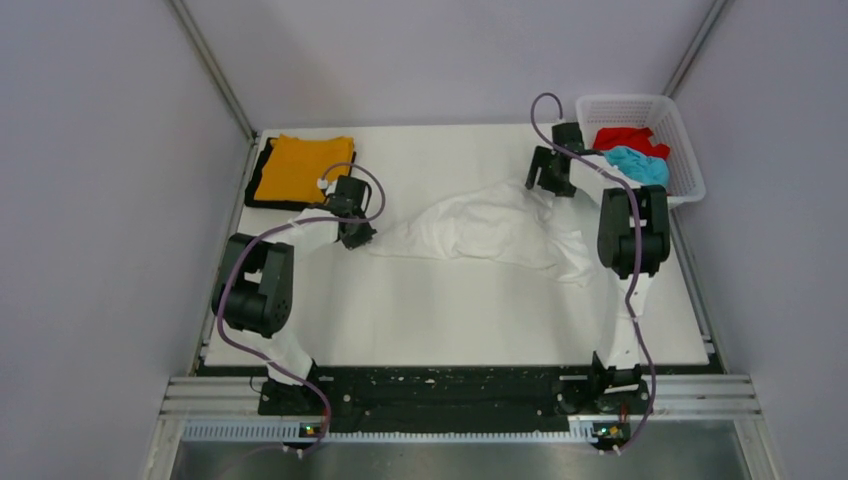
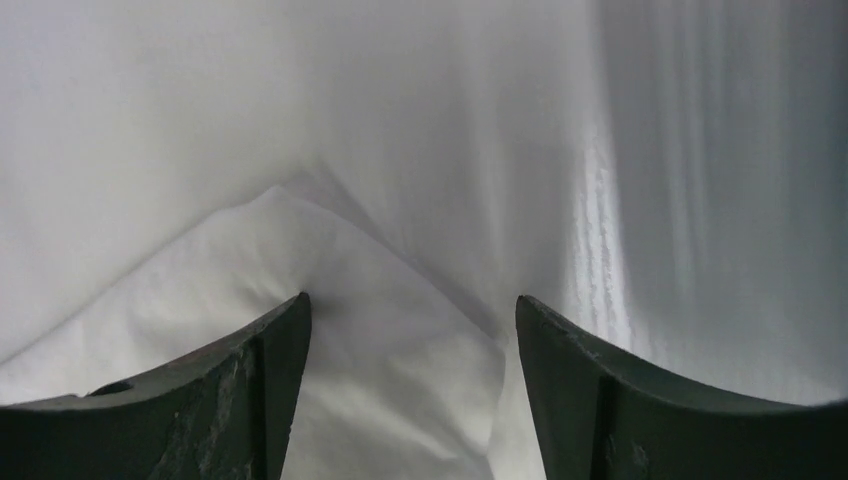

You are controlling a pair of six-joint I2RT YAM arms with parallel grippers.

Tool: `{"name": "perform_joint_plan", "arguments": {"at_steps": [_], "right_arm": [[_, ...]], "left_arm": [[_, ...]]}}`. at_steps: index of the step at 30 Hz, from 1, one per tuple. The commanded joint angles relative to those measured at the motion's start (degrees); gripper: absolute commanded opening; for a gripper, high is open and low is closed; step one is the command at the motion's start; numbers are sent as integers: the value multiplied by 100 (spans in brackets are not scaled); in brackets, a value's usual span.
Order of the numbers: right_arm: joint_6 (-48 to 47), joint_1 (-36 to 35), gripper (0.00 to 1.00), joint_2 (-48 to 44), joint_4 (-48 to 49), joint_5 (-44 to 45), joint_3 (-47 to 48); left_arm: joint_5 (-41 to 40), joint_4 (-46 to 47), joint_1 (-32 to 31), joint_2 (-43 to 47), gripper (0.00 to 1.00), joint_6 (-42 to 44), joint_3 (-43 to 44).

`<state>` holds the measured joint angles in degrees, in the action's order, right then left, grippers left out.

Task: Fold and stack the t-shirts
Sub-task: Flatten out the tshirt

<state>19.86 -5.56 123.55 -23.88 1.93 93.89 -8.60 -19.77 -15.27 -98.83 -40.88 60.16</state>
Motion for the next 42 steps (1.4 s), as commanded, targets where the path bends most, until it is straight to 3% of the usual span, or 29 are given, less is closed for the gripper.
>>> {"name": "perform_joint_plan", "arguments": {"at_steps": [1, 4, 8, 13, 14, 22, 33, 38, 42], "right_arm": [[-94, -221, 73, 120, -287, 300, 80], [57, -322, 68, 41, -300, 349, -225], [296, -459, 48, -176, -223, 253, -669], [435, -609, 4, -634, 5, 399, -1141], [441, -620, 0, -771, 86, 424, -1216], [-46, -621, 0, -2066, 955, 124, -1457], [-763, -621, 0, -3891, 1966, 63, -1822], [-1323, -621, 0, -4555, 2242, 261, -1132], [-1638, -617, 0, -5148, 2415, 131, -697]], "left_arm": [[-228, -71, 7, 64, 0, -70, 143], [-325, -69, 6, 69, 0, -64, 173], [-396, -140, 8, 15, 0, -20, 319], [-340, -80, 8, 66, 0, -51, 354], [-331, -76, 6, 80, 0, -60, 356], [-265, -71, -2, 417, 0, 58, 453], [-273, 564, -11, 1801, 0, 640, 936], [-554, 720, -9, 2369, 0, 1253, 1853], [-448, 1399, -37, 3036, 0, 1733, 2232]]}}
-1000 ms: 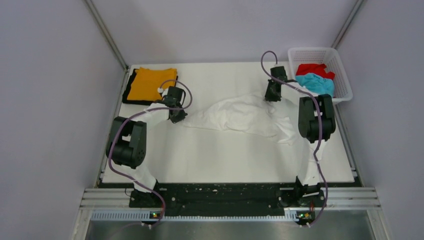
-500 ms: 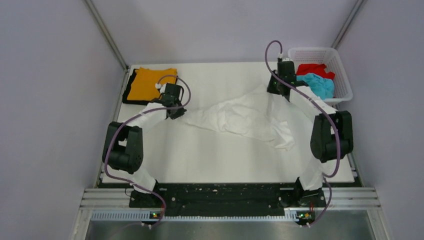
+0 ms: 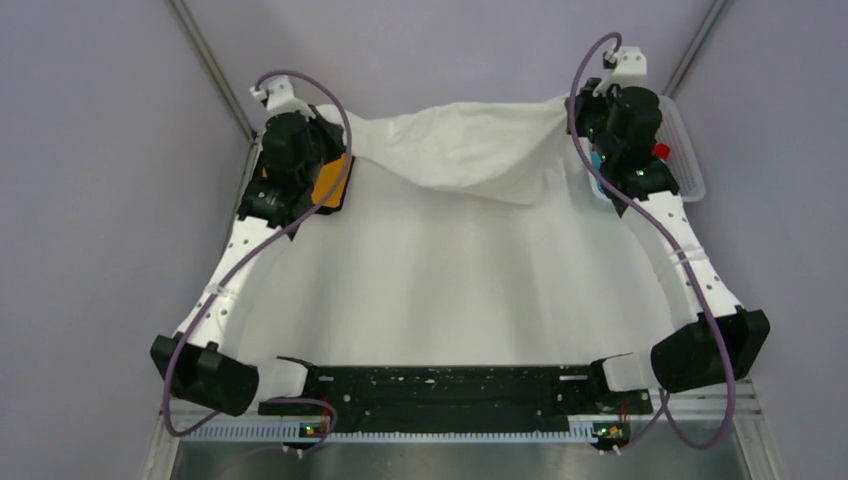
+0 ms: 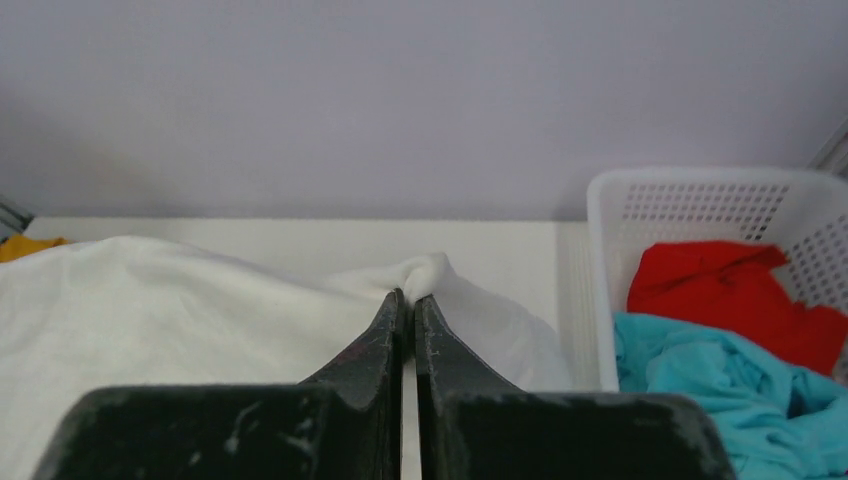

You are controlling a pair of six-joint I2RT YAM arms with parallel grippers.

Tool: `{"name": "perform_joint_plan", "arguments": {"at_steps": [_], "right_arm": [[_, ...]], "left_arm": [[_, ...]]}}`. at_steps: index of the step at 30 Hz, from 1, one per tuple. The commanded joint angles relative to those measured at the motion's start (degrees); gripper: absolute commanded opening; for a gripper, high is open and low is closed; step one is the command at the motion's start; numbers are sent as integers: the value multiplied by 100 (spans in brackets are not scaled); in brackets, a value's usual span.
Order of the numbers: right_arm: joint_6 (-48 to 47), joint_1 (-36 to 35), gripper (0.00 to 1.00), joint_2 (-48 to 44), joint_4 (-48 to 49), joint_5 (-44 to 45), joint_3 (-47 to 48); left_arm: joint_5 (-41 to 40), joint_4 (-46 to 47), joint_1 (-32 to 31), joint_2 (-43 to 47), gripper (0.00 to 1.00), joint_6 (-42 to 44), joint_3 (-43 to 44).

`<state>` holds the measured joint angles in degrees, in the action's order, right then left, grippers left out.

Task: Fold and stack the t-shirts
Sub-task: Flatten out the tshirt

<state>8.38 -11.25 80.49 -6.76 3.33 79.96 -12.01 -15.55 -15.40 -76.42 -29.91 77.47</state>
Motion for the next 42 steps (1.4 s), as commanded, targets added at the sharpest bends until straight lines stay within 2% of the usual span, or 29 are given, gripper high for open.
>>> {"name": "perform_joint_plan", "arguments": {"at_steps": [1, 4, 11, 17, 19, 24, 28, 31, 33, 35, 39, 40, 41, 42], "right_arm": [[-555, -53, 0, -1000, 796, -60, 765], [-649, -53, 0, -1407, 779, -295, 1027], [-683, -53, 0, -2033, 348, -1511, 1721], [-328, -48, 0, -2425, -93, -2068, 1830], [-261, -51, 0, -2501, -196, -1987, 1655], [-45, -50, 0, -2376, -755, -1152, 1133], [365, -52, 0, -2154, -821, -447, -2], [632, -53, 2, -1597, -892, -351, -932], [792, -48, 10, -1052, -871, -351, -1355], [877, -49, 32, -415, -852, -350, -1577], [906, -48, 83, 708, -1091, 88, -1318], [904, -49, 87, 847, -1192, 97, -1215], [912, -46, 97, 924, -1319, 83, -1142], [910, -57, 99, 925, -1384, 72, -1117]], "left_arm": [[-72, 1113, -28, 983, 0, 738, 562], [206, 1480, -42, 1437, 0, 1026, 710], [523, 1472, -40, 2118, 0, 1494, 1345], [620, 1405, -40, 2545, 0, 1522, 1270], [451, 1300, -42, 2540, 0, 1460, 1129], [-261, 720, -41, 2039, 0, 1158, 825], [-783, 183, -41, 1246, 0, 774, 233], [-741, -313, -21, 493, 0, 366, -231], [-348, -443, -12, -97, 0, 119, -551], [-138, -523, 6, -742, 0, -117, -723], [-41, -882, 57, -2068, 0, -363, -456], [-4, -1129, 81, -2387, 0, -394, -243], [28, -1417, 101, -2629, 0, -436, -27], [53, -1540, 115, -2798, 0, -452, 133]]}}
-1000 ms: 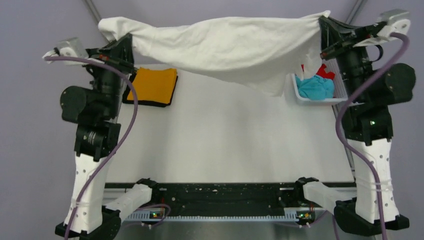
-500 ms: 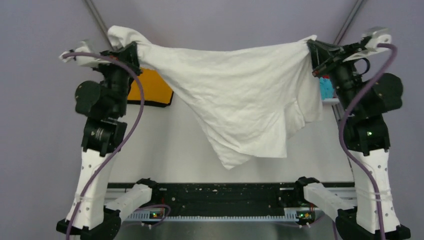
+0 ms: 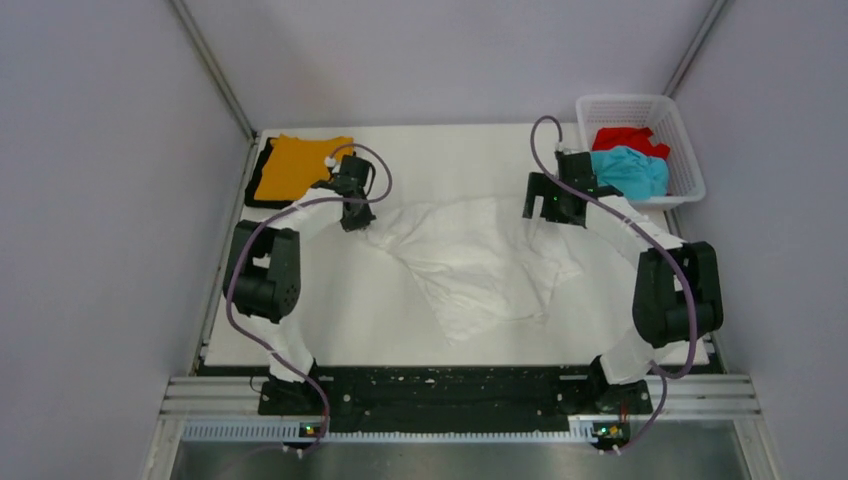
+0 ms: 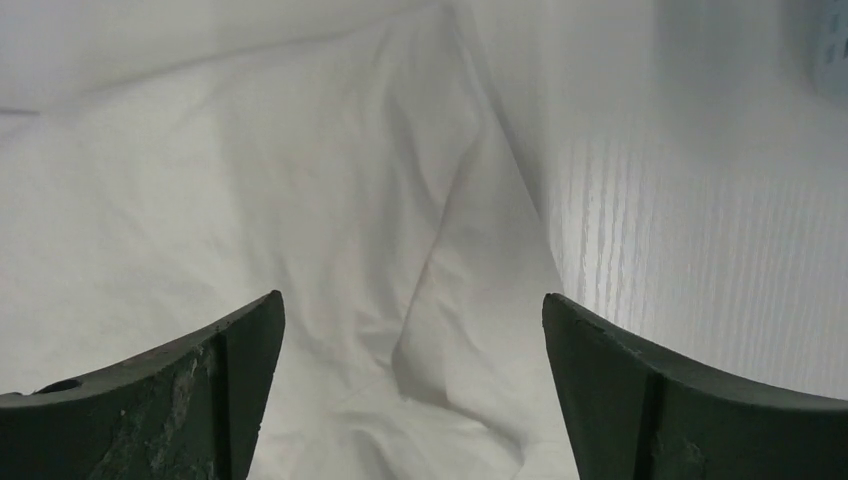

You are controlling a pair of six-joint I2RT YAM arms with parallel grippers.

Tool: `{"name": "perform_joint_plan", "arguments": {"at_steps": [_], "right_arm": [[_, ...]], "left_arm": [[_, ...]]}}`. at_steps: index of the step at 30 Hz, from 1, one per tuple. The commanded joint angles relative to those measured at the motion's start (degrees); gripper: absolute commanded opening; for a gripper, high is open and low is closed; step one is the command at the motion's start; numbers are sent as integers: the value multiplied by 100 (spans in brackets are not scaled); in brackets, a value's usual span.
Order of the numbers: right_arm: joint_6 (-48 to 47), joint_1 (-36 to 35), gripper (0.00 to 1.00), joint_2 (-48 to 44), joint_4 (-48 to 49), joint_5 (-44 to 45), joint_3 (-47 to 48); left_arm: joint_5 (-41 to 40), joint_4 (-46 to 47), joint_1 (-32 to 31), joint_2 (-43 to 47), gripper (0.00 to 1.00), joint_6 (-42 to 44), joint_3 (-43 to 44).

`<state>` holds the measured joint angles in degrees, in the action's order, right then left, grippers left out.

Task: Fold and stack the t-shirts
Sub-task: Flatten out the tshirt

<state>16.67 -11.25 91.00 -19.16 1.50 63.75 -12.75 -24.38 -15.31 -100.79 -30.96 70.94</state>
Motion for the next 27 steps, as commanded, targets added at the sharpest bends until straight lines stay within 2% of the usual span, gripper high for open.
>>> {"name": "perform_joint_plan", "arguments": {"at_steps": [1, 4, 8, 14, 19, 27], "right_arm": [[75, -57, 99, -187, -185, 248, 465], [93, -107, 99, -583, -467, 288, 162], [427, -292, 99, -1307, -1382, 325, -425], [1273, -1295, 94, -2023, -2612, -94, -1372], [2030, -1813, 83, -2115, -2221, -471, -2084], [2431, -1973, 63, -1830, -1893, 517, -2341]], "left_arm": [[140, -692, 108, -459, 0, -349, 861], [117, -570, 120, -438, 0, -332, 790], [62, -586, 165, -271, 0, -316, 684], [136, -677, 178, -58, 0, -241, 594], [184, -596, 178, 114, 0, -213, 432], [389, -482, 178, 133, 0, -226, 292]]}}
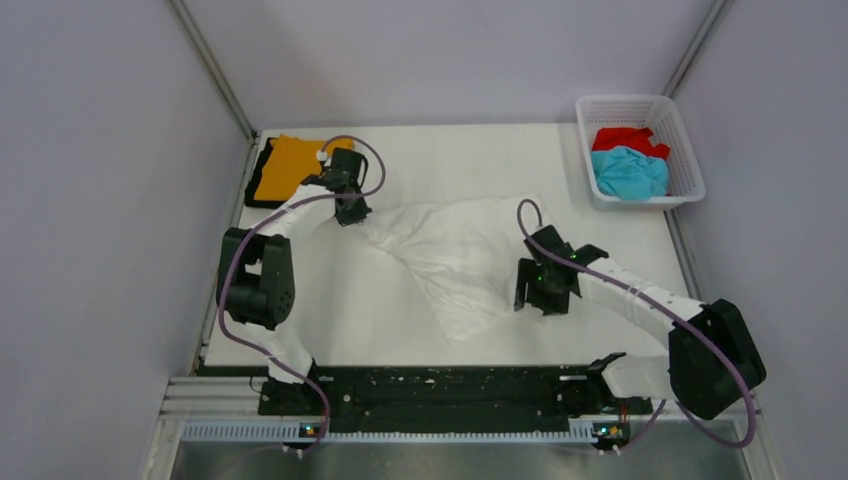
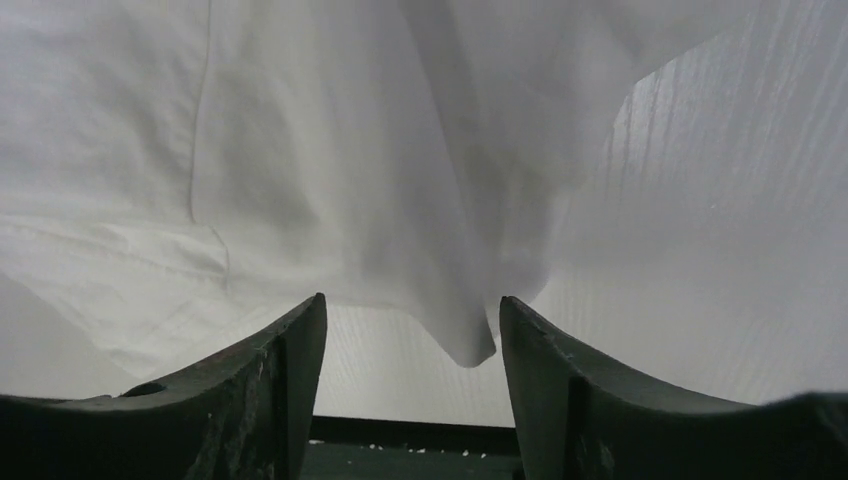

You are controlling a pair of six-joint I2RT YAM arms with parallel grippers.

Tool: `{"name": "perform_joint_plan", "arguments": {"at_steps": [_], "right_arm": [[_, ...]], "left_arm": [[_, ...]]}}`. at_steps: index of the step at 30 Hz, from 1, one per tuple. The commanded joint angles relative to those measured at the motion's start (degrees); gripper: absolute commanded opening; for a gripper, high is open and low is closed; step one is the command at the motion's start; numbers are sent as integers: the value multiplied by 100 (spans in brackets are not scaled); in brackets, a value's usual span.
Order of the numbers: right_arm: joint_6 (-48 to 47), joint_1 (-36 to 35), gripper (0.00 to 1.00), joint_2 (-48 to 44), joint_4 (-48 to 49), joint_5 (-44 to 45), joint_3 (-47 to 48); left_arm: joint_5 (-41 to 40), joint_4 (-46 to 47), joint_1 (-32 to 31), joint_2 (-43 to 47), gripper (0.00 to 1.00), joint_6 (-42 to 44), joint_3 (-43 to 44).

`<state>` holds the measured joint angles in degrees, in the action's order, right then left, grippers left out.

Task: Fold and stack the t-shirts
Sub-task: Flatten out the tshirt

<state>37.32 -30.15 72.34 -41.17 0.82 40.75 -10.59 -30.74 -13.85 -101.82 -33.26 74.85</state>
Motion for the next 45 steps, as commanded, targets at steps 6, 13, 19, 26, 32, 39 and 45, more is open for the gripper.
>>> {"name": "perform_joint_plan", "arguments": {"at_steps": [6, 13, 19, 26, 32, 39, 45], "right_arm": [[478, -77, 14, 418, 446, 695, 36], [101, -66, 0, -413, -787, 919, 1053], [-722, 450, 0, -284, -667, 1025, 2217], [-1724, 1688, 0, 317, 682, 969, 3906], [-2337, 2001, 0, 752, 849, 922, 5812], [-2857, 2011, 0, 232, 918, 894, 6560], [-3157, 2012, 0, 80, 885, 276, 7353]], "left_arm": [[101, 130, 31, 280, 0, -5, -152], [-89, 132, 49, 566, 0, -47, -99], [-277, 244, 62, 619, 0, -133, 573], [-522, 501, 159, 205, 0, 217, 2473], [-762, 369, 172, 103, 0, 509, 4339], [-1029, 1164, 172, 1127, 0, 924, 4181], [-996, 1674, 172, 1813, 0, 1209, 4084]]}}
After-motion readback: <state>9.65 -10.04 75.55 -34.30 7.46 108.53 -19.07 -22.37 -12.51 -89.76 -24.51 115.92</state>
